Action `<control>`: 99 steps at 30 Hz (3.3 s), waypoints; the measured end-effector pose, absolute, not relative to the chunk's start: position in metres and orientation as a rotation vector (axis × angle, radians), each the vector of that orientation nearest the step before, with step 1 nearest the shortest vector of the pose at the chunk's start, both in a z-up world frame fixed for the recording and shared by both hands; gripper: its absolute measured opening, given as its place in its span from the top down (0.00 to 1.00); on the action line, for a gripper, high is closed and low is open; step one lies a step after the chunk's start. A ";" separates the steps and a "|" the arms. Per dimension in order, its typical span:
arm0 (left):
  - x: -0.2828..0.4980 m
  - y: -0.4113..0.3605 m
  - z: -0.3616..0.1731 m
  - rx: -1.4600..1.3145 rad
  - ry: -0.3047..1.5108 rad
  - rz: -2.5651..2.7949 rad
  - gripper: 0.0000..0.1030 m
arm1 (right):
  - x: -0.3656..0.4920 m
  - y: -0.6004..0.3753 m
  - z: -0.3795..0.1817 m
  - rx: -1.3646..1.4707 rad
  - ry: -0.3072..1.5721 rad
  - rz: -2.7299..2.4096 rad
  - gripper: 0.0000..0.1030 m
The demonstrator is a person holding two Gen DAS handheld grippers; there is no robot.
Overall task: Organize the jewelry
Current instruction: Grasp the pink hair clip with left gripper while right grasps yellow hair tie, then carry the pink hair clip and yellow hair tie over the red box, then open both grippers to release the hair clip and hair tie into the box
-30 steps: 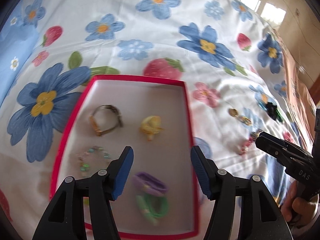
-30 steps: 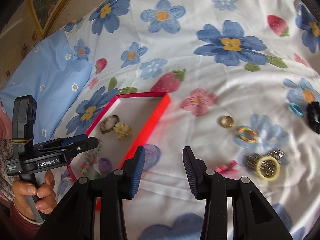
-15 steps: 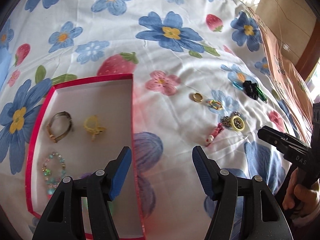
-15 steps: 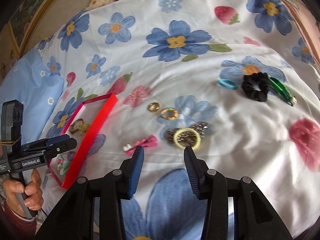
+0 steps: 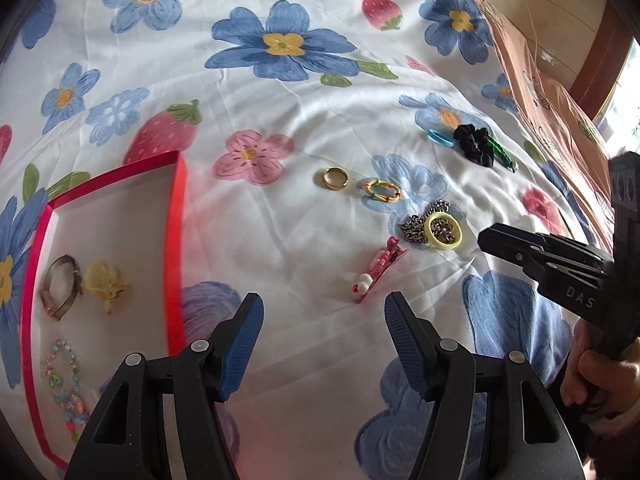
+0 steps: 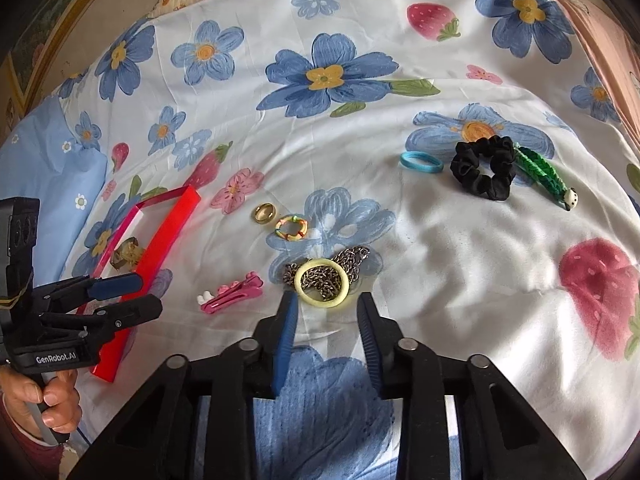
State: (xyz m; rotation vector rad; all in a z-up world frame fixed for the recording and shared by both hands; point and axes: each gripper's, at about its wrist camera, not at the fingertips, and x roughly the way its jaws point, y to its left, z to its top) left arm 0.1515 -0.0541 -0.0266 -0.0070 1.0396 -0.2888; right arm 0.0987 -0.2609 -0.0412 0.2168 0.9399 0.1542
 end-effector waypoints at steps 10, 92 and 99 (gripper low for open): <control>0.181 -0.084 -0.054 0.036 1.079 -0.342 0.41 | 0.118 -0.262 -0.058 0.222 0.981 0.148 0.79; 0.097 0.152 -0.038 -0.161 1.046 0.065 0.91 | 0.147 -0.015 -0.049 0.025 1.003 0.575 1.00; 0.108 0.147 -0.051 -0.125 1.073 0.071 0.91 | 0.153 0.000 -0.062 -0.036 1.044 0.579 1.00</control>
